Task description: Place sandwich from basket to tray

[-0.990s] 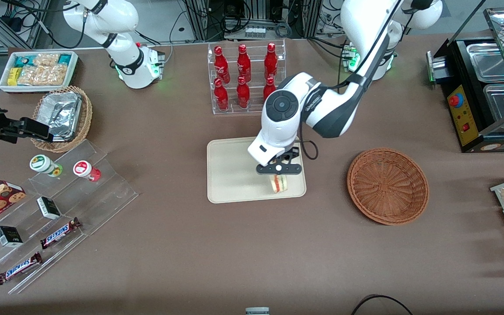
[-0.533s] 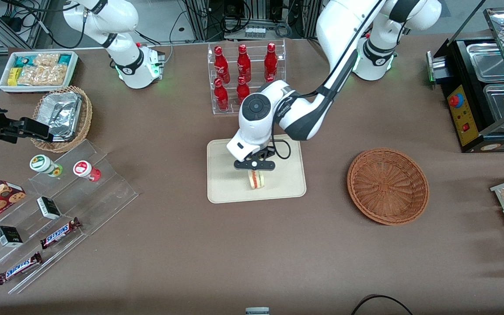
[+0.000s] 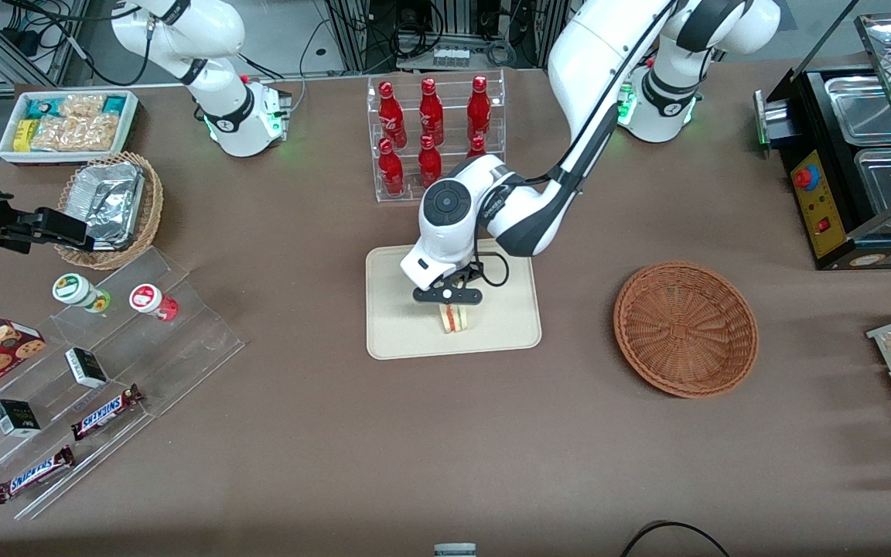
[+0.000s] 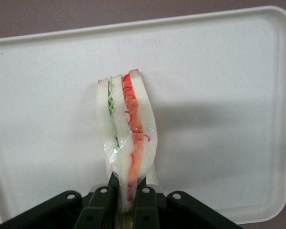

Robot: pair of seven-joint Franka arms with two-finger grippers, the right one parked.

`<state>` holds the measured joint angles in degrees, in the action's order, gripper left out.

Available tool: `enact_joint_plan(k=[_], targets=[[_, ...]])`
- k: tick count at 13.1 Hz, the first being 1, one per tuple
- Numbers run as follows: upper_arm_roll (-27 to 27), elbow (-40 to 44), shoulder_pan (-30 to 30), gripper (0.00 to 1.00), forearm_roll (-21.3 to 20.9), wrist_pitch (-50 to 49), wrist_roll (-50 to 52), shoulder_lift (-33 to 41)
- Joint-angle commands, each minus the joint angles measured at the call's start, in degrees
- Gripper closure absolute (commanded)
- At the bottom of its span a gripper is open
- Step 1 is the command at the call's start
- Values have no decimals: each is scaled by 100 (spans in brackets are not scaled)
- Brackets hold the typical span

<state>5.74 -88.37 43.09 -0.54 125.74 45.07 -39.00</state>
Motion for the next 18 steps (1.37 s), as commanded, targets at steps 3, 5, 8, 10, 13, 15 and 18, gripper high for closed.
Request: enact_joint_plan(k=[3,5,8,10,13,15,18], targets=[[-82,-75,103,1,1,-67,-16,51],[-91,12,77,1,-16,-574,-7,225],[-134,136,15,1,1,-1270,46,787],[-274,127,-133,0,45,-1595,64,1191],[-284,100,-581,0,28,-2262,-50,1798],[-284,57,-880,0,36,-2701,-234,2237],[-284,-31,-1495,0,-16,-3441,-1041,2879]])
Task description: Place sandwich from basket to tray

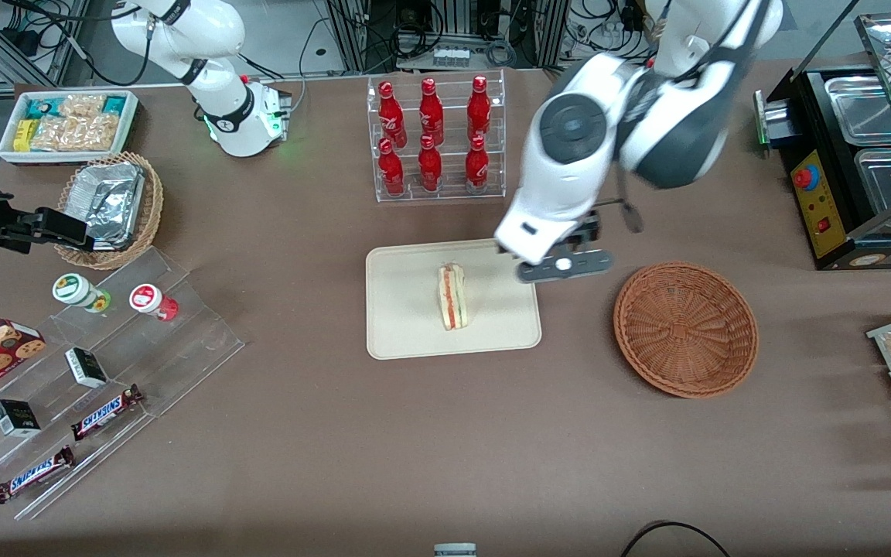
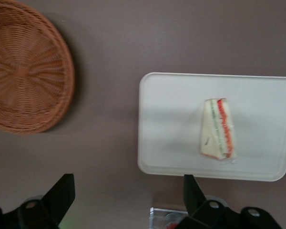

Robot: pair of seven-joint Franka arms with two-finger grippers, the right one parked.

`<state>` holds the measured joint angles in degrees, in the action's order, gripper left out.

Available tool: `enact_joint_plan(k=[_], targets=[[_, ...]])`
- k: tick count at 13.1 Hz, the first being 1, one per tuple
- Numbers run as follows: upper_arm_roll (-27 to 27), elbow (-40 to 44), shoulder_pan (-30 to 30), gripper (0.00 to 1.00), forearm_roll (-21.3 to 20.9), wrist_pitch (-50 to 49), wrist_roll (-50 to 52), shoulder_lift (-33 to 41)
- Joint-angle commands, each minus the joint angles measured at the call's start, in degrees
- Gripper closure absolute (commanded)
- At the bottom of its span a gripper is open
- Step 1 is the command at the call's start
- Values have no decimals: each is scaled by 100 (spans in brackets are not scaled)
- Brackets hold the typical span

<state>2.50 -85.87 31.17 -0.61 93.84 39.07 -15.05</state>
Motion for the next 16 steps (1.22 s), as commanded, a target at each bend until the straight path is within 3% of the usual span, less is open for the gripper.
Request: enact_joint_plan(k=[1,9,12,16], targets=[[40,-420,-522,0,-10,-305,-705,677],[31,-650,-2377,0,8,-621,-3210,1452],[31,-773,-2773,0,78,-666,-3651,1662],[31,-897,-2836,0,87,-666,-3889,1822]])
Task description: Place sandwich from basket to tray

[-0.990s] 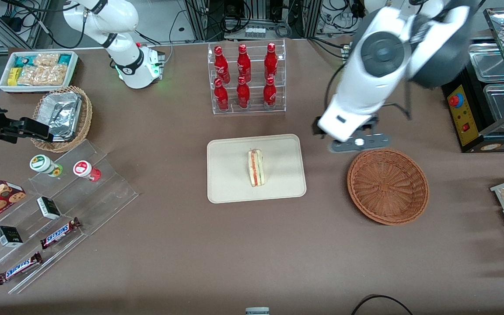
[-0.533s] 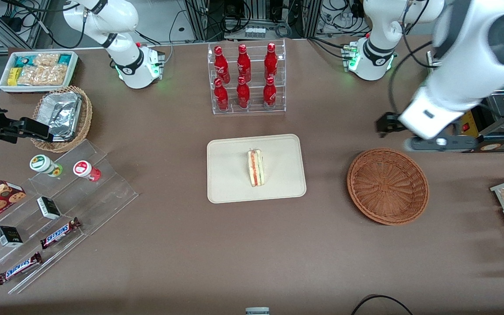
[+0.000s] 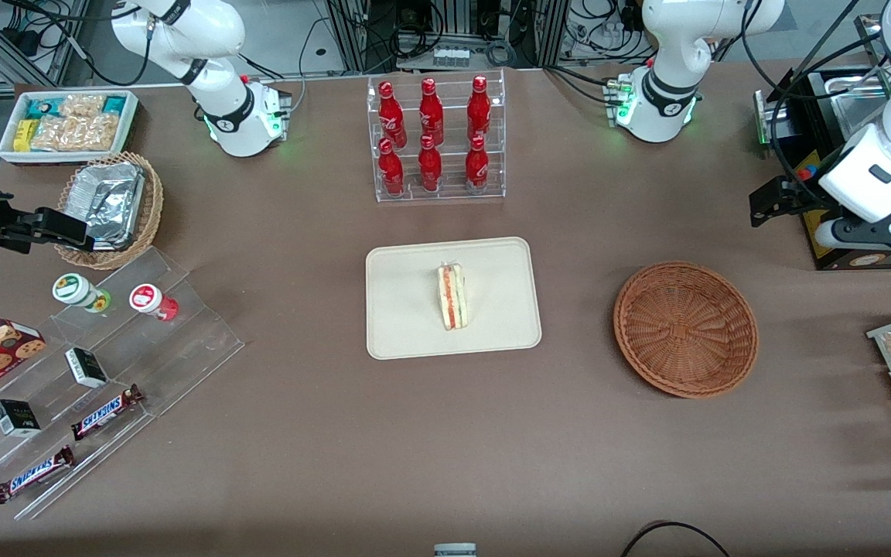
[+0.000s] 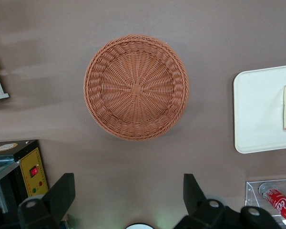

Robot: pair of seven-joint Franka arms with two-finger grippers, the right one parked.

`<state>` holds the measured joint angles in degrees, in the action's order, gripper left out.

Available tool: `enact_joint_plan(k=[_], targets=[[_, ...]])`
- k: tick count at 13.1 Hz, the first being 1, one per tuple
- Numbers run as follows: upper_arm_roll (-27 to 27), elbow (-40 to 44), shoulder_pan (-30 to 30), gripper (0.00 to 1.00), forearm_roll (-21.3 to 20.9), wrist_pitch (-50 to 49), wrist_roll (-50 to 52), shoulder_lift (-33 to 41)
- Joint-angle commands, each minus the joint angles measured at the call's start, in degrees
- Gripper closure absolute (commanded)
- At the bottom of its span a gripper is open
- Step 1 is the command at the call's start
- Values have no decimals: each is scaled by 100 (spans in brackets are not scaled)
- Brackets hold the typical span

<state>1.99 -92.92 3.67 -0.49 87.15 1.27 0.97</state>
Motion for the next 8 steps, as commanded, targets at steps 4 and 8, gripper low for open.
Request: enact_joint_plan(k=[4,8], targets=[[91,88,-112,0,66,-5,-119,71],[91,283,-288,0,14,-102,-119,8]])
